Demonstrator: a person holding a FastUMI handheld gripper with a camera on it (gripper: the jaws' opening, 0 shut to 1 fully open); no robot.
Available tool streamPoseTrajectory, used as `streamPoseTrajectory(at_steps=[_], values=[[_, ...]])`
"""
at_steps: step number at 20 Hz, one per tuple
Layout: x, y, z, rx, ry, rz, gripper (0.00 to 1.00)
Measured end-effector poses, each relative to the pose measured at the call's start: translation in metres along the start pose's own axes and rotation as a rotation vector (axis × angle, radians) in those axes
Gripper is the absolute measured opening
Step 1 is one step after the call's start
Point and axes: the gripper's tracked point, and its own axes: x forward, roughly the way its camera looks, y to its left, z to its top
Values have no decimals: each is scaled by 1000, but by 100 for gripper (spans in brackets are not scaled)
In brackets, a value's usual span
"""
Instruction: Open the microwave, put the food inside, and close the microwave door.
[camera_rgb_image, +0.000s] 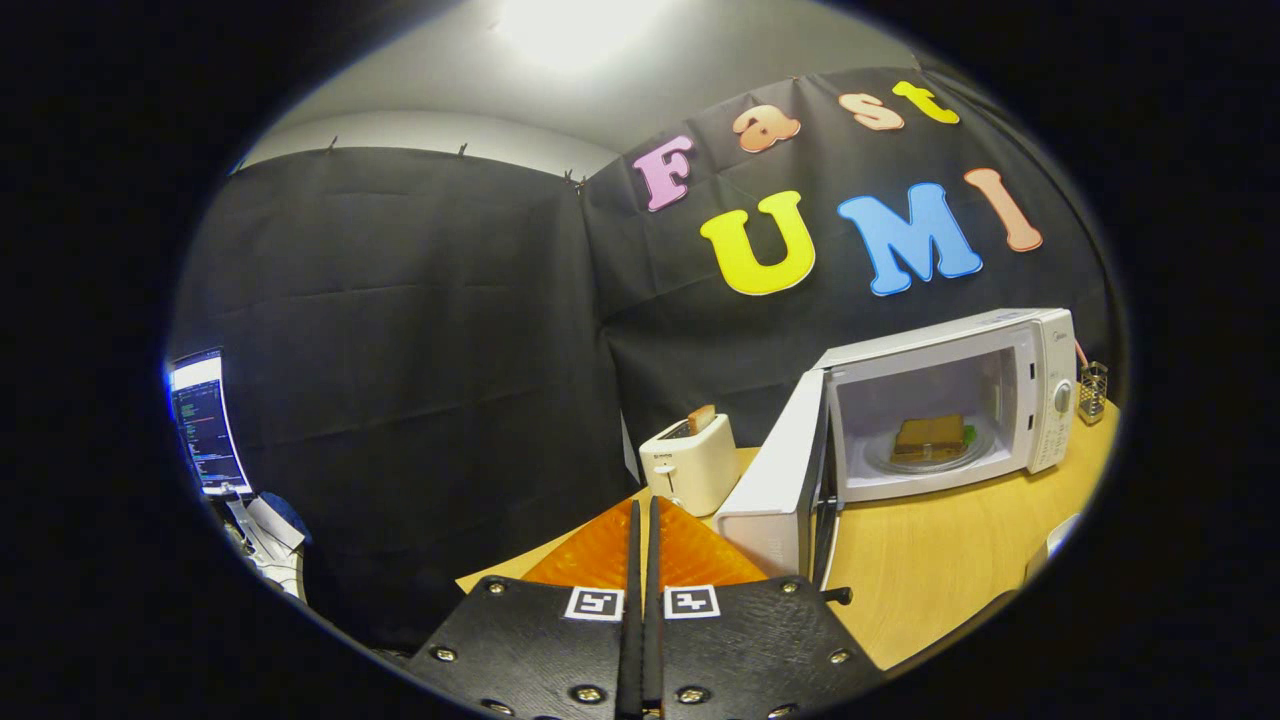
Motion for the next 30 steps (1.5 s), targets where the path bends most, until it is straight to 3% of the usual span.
streamPoseTrajectory(at_steps=[15,30], values=[[-50,-196,44,-36,-110,-352,1],[-53,-324,66,-32,-107,-550,1]])
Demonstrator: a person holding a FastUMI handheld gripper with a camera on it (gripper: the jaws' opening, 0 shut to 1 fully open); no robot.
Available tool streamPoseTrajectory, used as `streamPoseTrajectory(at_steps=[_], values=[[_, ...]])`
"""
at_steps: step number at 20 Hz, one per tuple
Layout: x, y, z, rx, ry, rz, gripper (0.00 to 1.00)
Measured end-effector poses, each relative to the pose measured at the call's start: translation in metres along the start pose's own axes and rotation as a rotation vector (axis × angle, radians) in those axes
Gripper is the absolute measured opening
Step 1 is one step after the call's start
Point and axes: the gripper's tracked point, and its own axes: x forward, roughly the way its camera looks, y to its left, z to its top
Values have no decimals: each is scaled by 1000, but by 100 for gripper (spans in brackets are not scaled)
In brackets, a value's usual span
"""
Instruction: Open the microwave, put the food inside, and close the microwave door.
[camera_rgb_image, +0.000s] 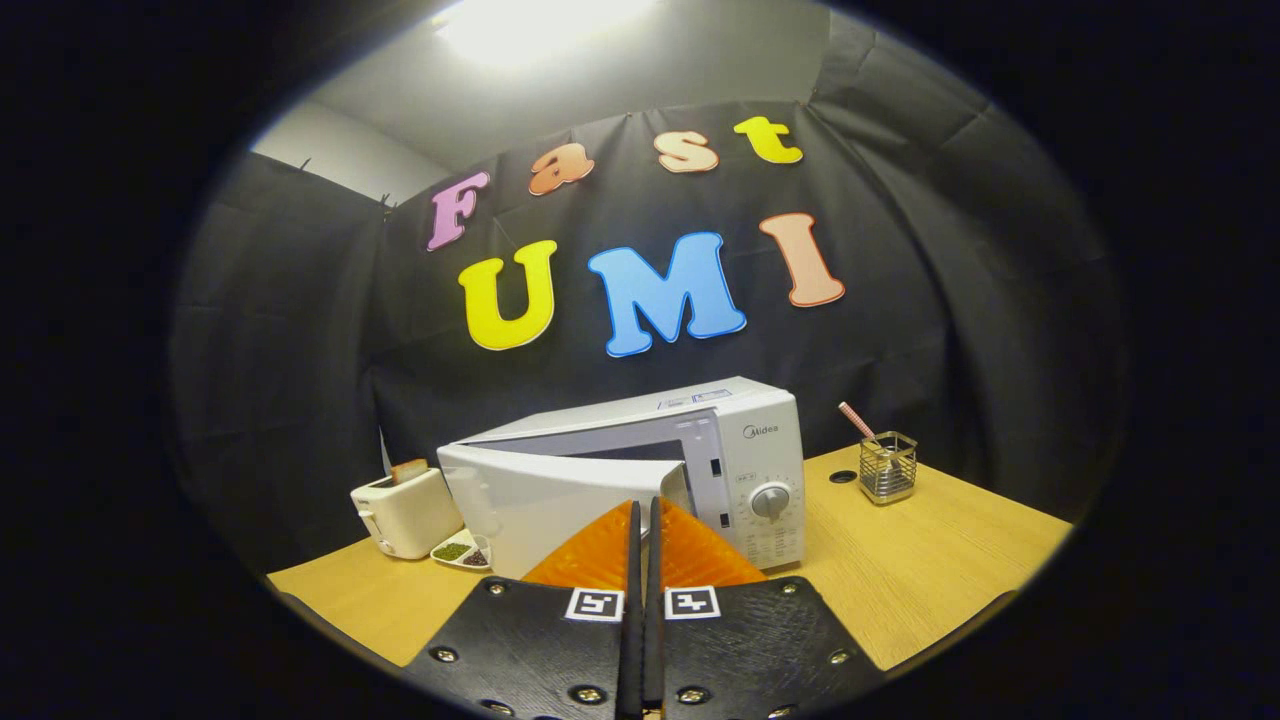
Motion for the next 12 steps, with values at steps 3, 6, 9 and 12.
streamPoseTrajectory(at_steps=[3,6,9,12], values=[[20,-13,3,2,16,-27,1],[39,-23,4,4,30,-42,1],[60,-33,8,-1,42,-67,1],[81,-41,8,-34,50,-94,1]])
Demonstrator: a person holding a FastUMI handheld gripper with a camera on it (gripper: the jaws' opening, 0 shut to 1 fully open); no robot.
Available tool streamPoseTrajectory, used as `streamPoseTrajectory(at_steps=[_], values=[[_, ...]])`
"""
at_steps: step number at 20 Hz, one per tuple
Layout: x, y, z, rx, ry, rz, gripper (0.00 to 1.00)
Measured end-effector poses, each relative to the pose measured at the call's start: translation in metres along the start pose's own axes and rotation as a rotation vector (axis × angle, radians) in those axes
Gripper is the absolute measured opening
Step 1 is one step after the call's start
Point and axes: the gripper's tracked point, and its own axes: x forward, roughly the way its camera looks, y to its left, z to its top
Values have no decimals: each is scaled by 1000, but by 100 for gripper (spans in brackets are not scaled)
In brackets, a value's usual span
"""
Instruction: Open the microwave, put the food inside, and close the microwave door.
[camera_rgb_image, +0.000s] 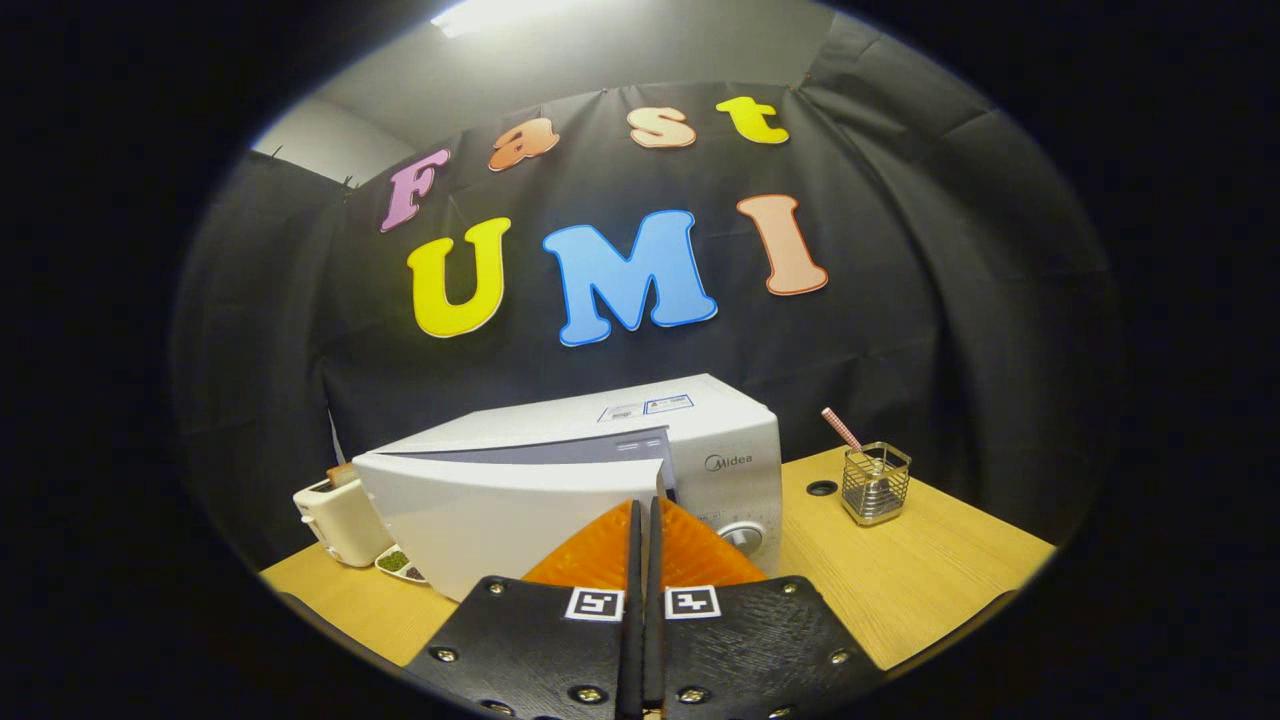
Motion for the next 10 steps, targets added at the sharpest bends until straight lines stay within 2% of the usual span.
streamPoseTrajectory(at_steps=[6,10], values=[[36,-6,4,-88,-3,-23,1],[50,-5,6,-51,14,-4,1]])
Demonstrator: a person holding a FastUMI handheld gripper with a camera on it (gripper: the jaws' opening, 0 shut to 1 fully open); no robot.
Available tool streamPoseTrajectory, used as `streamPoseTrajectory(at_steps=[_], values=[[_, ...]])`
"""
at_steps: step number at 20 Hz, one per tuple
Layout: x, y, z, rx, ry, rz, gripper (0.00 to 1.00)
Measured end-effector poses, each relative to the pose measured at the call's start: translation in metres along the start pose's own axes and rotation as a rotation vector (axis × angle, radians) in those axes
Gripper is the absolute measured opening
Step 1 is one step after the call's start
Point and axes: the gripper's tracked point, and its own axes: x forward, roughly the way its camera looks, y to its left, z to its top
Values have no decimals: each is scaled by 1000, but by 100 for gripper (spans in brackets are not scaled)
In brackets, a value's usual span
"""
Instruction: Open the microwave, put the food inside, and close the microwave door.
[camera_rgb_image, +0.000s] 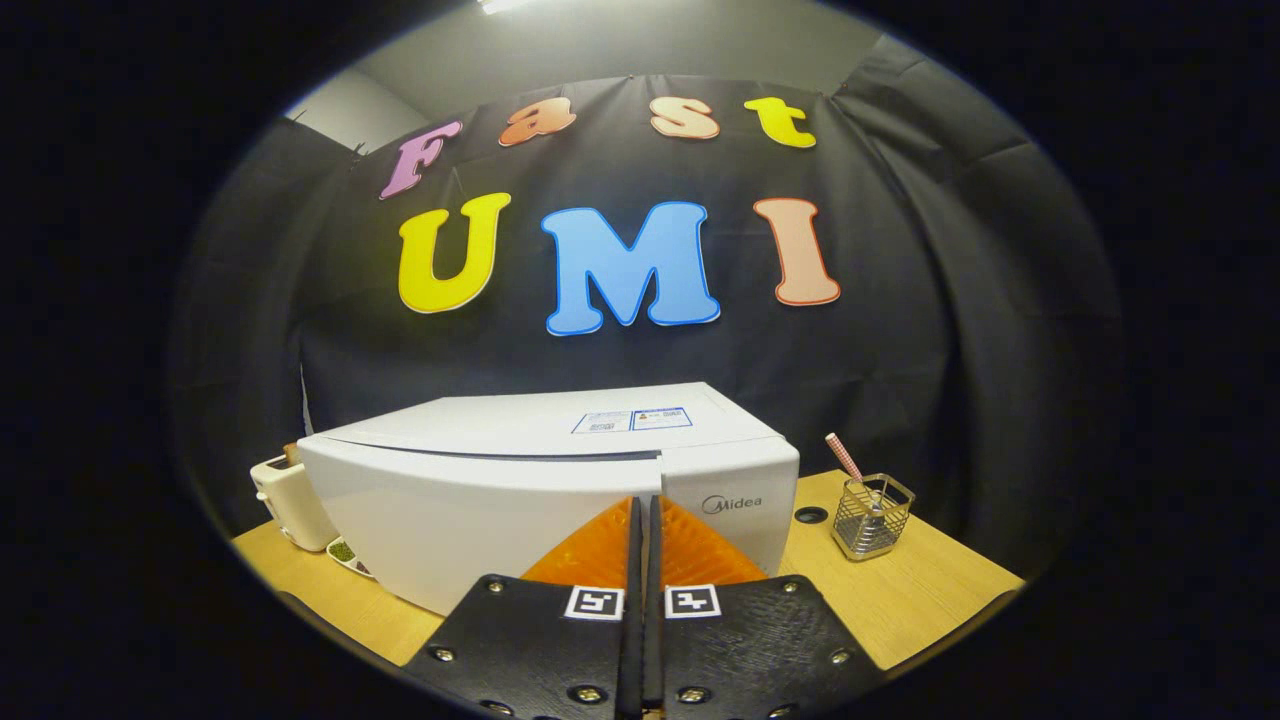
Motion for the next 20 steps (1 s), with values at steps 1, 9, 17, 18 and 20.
streamPoseTrajectory(at_steps=[1,9,17,18,20], values=[[1,1,-1,-6,-4,-3,1],[13,-3,-4,25,7,-5,1],[-29,-21,22,58,-4,53,34],[-38,-27,30,44,0,55,41],[-60,-22,48,36,12,101,77]])
